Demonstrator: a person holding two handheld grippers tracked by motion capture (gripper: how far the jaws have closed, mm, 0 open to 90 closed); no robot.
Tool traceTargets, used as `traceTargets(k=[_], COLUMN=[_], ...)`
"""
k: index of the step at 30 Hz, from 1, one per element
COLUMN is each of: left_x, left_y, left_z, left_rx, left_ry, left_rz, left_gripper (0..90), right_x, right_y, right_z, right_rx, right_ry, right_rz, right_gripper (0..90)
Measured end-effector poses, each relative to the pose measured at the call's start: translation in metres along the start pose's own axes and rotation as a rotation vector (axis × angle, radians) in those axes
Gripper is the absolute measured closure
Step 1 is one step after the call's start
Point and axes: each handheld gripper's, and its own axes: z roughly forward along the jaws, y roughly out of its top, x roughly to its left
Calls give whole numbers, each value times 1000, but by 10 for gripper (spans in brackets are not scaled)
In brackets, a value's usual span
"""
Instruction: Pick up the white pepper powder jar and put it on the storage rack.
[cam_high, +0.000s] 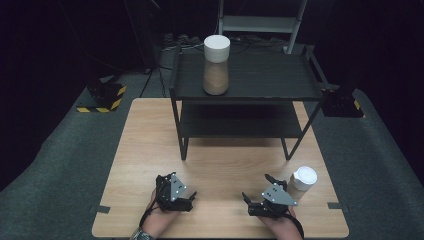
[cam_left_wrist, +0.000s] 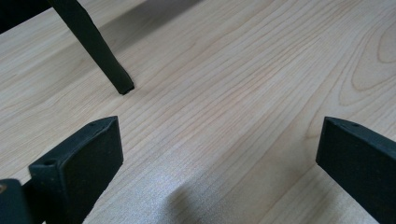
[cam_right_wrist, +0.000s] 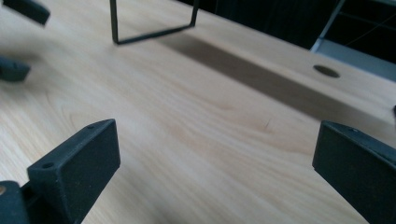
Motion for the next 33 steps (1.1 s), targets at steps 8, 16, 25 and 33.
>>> traceTargets(k=[8, 16, 25, 33], left_x=[0, 1, 1, 1], left_y=[-1, 0, 0, 0], left_z=[0, 0, 0, 0], left_rx=[-3, 1, 1, 1], left_ry=[0, -1, -7, -11], left_rz=[-7, -7, 1, 1], left_gripper=[9, 9, 9, 9], right_x=[0, -2, -5, -12], right_y=[7, 13, 16, 13], right_z=[-17, -33, -52, -63], right_rx=[-75, -130, -176, -167], right_ry=[-16, -46, -106, -182], right_rz=[12, 18, 6, 14], right_gripper=[0, 0, 0, 0])
